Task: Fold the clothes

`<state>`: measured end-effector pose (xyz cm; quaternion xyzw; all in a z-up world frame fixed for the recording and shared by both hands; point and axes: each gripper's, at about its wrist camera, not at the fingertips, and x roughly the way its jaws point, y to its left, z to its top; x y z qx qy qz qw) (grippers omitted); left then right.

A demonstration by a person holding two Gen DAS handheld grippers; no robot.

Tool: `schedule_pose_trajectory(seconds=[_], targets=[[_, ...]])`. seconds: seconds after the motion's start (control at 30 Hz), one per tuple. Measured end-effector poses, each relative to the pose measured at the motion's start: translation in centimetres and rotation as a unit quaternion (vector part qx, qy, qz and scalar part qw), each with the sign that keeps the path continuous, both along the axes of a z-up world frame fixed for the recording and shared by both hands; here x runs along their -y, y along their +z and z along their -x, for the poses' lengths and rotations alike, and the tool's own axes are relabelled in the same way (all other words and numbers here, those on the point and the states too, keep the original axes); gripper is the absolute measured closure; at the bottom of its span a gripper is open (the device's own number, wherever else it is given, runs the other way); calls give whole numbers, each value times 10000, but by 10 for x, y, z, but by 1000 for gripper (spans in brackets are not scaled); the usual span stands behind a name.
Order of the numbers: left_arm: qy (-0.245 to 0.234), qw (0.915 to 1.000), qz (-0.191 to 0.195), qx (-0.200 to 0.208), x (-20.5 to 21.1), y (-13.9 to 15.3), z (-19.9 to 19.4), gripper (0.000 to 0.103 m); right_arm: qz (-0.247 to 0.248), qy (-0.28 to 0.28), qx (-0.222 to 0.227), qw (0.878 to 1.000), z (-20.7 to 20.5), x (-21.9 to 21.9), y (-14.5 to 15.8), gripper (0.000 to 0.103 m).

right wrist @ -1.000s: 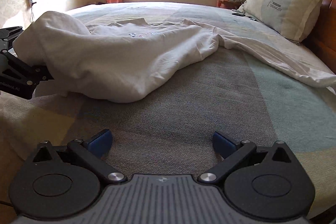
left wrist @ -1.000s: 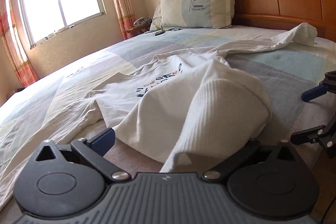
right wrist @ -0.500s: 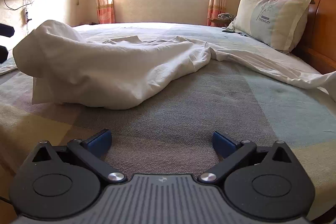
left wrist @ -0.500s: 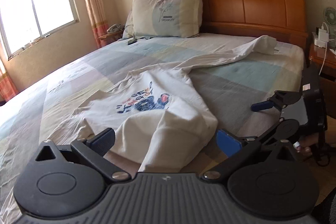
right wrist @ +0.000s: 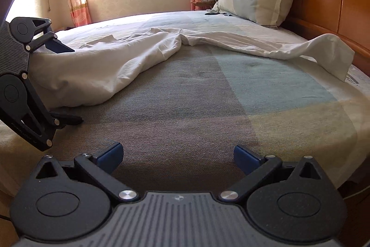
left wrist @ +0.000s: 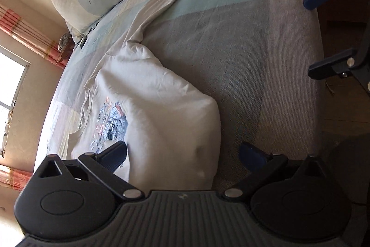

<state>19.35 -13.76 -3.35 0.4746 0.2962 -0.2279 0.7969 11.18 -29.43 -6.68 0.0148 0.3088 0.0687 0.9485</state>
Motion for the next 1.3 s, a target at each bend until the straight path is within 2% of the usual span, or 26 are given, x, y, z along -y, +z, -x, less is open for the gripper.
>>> schedule_pose_trajectory(seconds=[0.1, 0.27, 0.33, 0.43, 0.57, 0.7, 0.93, 1.03, 1.2, 1.3], targets=[[300, 9988, 258, 288, -14, 15, -12, 0, -10, 155, 8, 9999, -4, -6, 3, 0], [846, 9903, 1087, 188, -47, 39, -38, 0, -15, 532, 97, 9985, -13, -21, 6, 0], [1187, 9828, 1407, 119, -66, 42, -52, 0, -12, 638, 89, 9979, -15, -25, 6, 0], [1715, 9666, 1906, -8, -96, 46, -75, 0, 1, 748, 28, 9972, -20, -28, 3, 0], [2496, 9303, 2662, -363, -144, 39, -106, 0, 40, 782, 28, 9969, -26, -29, 1, 0], [2932, 9096, 2886, -580, -172, 16, -122, 0, 223, 862, 74, 9960, -29, -33, -3, 0], [2889, 8956, 3285, -806, -193, 3, -135, 0, 145, 1014, 68, 9947, -37, -35, -1, 0], [2839, 8942, 3354, -857, -197, 2, -139, 0, -63, 1101, -5, 9939, -44, -32, 5, 0], [2817, 8918, 3392, -1015, -204, 2, -151, 0, -887, 1294, -241, 9873, -72, -32, 13, 0], [2999, 8960, 3117, -1007, -209, 4, -165, 0, -1058, 1391, -451, 9836, -92, -42, 17, 0]])
